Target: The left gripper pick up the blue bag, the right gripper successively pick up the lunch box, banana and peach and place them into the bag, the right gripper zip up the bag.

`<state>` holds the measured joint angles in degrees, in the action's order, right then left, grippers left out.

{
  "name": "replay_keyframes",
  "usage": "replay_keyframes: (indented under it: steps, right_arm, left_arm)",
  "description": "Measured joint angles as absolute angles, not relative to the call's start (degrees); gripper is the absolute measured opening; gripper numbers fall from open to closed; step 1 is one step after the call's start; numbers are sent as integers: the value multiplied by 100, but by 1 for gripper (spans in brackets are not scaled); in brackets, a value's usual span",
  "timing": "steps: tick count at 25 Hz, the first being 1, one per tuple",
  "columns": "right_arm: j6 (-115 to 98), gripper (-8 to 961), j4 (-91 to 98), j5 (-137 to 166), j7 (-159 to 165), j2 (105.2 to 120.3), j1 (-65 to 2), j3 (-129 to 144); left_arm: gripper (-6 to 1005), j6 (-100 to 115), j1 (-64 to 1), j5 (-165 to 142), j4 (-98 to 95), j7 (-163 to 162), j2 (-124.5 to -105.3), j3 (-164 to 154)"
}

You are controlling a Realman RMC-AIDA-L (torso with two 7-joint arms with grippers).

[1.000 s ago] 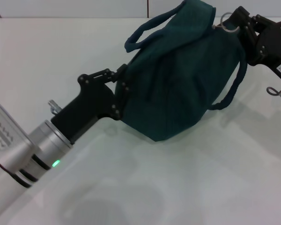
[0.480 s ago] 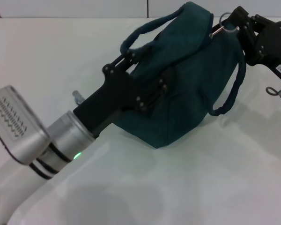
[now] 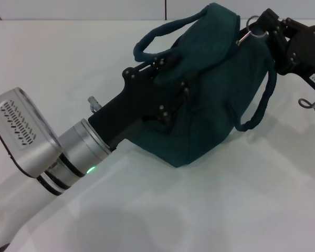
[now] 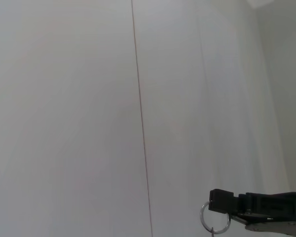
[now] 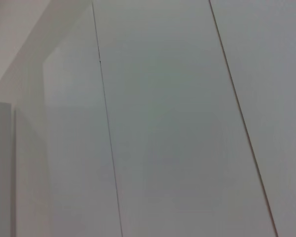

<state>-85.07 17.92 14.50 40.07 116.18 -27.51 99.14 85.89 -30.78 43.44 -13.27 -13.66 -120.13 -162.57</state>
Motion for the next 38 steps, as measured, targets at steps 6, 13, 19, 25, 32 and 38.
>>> replay_keyframes:
  steps: [6,13,19,25,32,38]
  right_arm:
    - [-8521,16,1793,1479,4007,11619,-2751,9920]
    - [-8630,17,1850,1490,4059,11618,-2770,10159]
    - [-8640,18,1826,1334,4021,11619,-2802,10156]
    - [-8496,18,1647,891,3899,11602,-2744,10041]
    - [-8370,19,1435,817,3895,11593,-2746,9795]
    - [-8185,20,1336,698,3933,11587,-2707,9766]
  left_arm:
    - [322,8510,-3090,4341,-1284,-1362,-12014,-16244]
    - [124,8571,-3054,4285,-1227,-1362,-11993,-16249]
    - [66,8588,-3061,4295,-960,-1361,-11996,-16222]
    - [61,8578,-3056,4356,-900,-1358,-11990,-16203]
    - [56,8578,-3047,4407,-803,-1373,-11990,-16083]
    - [52,8567,-3067,4409,-731,-1442,-11979,-15842]
